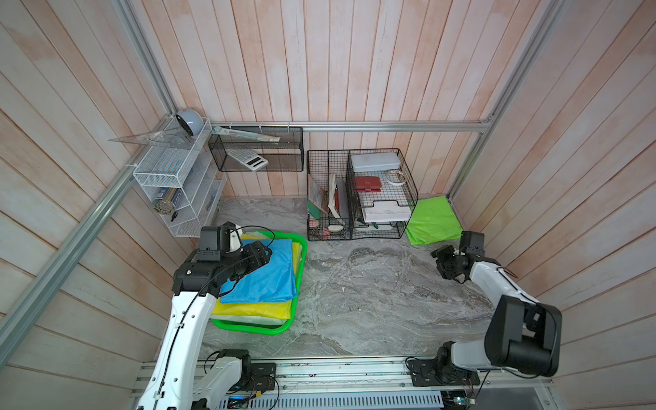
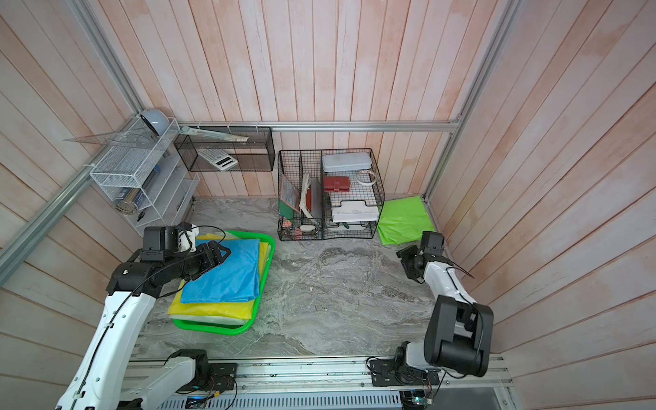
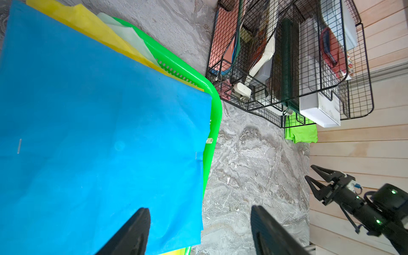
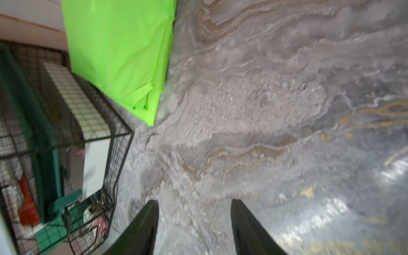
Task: Put the folded raincoat in the basket
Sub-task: Move the raincoat to the center of the board.
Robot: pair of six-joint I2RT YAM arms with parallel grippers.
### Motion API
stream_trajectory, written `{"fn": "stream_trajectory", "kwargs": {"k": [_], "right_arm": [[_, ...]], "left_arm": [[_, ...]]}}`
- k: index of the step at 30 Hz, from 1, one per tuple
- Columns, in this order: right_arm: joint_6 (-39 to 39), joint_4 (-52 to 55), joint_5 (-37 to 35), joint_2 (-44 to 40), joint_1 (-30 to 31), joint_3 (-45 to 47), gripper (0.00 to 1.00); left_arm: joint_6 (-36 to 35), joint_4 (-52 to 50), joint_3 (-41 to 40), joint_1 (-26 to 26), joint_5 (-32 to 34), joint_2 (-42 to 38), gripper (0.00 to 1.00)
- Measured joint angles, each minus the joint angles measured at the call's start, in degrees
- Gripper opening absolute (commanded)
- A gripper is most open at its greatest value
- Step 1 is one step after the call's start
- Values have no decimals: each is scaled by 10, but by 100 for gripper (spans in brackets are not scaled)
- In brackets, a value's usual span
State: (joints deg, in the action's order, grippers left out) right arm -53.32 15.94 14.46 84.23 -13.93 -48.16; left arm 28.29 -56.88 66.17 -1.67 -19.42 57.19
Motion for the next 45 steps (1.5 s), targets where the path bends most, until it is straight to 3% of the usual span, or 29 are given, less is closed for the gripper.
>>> {"fn": "stream_trajectory", "kwargs": {"k": [14,21,26,32,35,40,45], "right_arm": [[-20,-80,39,270,-41,-200,58],[-24,-87,54,313,-47,-243,54],[-26,-89,77,345,-47,-278,42],[-27,-89,97,370,-43,-297,11],[-24,-82,98,373,-42,-298,1],[-10,-62,85,349,-42,-275,0],[14,-8,70,239,-50,-165,0]], "left_arm": [[-13,-13,-1,0,14,-12,77],[-27,-31,-1,0,31,-12,77],[-28,-35,-1,0,35,-12,77],[-28,-35,-1,0,35,-8,77],[-28,-36,-1,0,35,-7,77],[-28,-36,-1,0,35,-8,77],[-22,-33,-11,0,35,-17,77]]}}
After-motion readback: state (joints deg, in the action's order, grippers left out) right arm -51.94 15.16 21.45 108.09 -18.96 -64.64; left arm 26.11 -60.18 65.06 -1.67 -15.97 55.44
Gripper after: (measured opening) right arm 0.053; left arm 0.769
